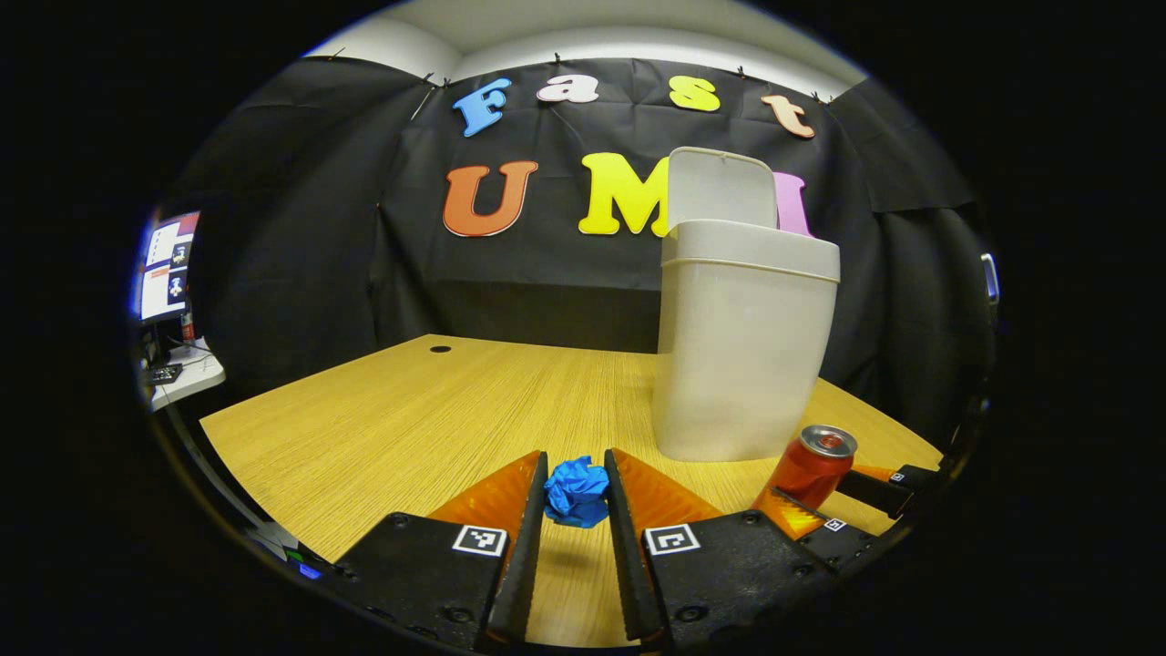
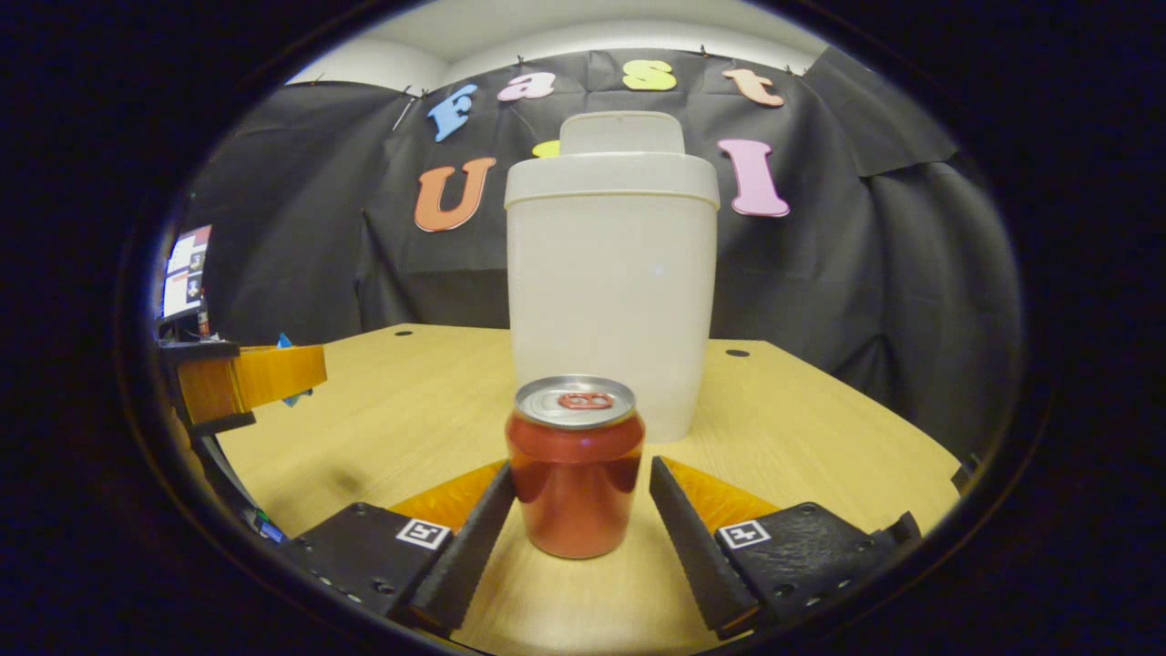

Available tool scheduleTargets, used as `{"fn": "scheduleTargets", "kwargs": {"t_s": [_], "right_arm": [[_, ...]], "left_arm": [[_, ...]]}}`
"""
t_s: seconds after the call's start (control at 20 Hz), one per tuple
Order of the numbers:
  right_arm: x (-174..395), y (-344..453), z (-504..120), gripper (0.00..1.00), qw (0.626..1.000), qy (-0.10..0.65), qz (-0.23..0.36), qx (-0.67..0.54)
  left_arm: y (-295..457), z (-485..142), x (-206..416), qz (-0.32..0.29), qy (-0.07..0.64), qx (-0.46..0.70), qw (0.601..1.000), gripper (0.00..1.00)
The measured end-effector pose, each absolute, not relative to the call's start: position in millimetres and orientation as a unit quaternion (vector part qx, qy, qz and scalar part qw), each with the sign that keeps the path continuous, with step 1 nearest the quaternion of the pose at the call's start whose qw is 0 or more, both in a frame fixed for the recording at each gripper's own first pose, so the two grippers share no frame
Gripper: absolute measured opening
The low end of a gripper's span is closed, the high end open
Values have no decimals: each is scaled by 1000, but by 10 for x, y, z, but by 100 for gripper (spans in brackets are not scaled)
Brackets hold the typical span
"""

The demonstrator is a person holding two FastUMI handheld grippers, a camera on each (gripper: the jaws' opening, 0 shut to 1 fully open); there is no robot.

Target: Press the lid of the desktop garbage bin to open it, pick up the crumpled paper on the desktop and throw it into the bin, then pick up the pop can on the desktop and drop it into the bin, and finally close the garbage bin lid.

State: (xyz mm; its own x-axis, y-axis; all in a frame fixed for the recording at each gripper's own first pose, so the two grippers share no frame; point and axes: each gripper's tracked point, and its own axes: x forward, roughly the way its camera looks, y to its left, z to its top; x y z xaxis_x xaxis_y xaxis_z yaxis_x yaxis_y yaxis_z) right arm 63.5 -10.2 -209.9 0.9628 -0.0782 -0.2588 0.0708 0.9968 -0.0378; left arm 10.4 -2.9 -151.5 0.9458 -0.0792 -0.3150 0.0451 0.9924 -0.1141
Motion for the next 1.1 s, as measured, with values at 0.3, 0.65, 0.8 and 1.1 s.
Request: {"fn": "scheduleTargets", "kwargs": {"t_s": [0.3, 0.65, 0.8, 1.1], "right_arm": [[595, -144, -1750, 82, 994, 102, -25, -8], [406, -498, -805, 81, 998, 34, -56, -13], [286, -530, -338, 81, 998, -4, -61, -32], [107, -397, 295, 81, 999, -29, -31, -29]], "left_arm": [[96, -1337, 74, -8, 144, -20, 989, 41], [-21, -1076, 61, -22, 121, -47, 991, 41], [39, -789, 95, -16, 97, -48, 994, 41], [110, -252, 262, -2, 78, -57, 995, 40]]}}
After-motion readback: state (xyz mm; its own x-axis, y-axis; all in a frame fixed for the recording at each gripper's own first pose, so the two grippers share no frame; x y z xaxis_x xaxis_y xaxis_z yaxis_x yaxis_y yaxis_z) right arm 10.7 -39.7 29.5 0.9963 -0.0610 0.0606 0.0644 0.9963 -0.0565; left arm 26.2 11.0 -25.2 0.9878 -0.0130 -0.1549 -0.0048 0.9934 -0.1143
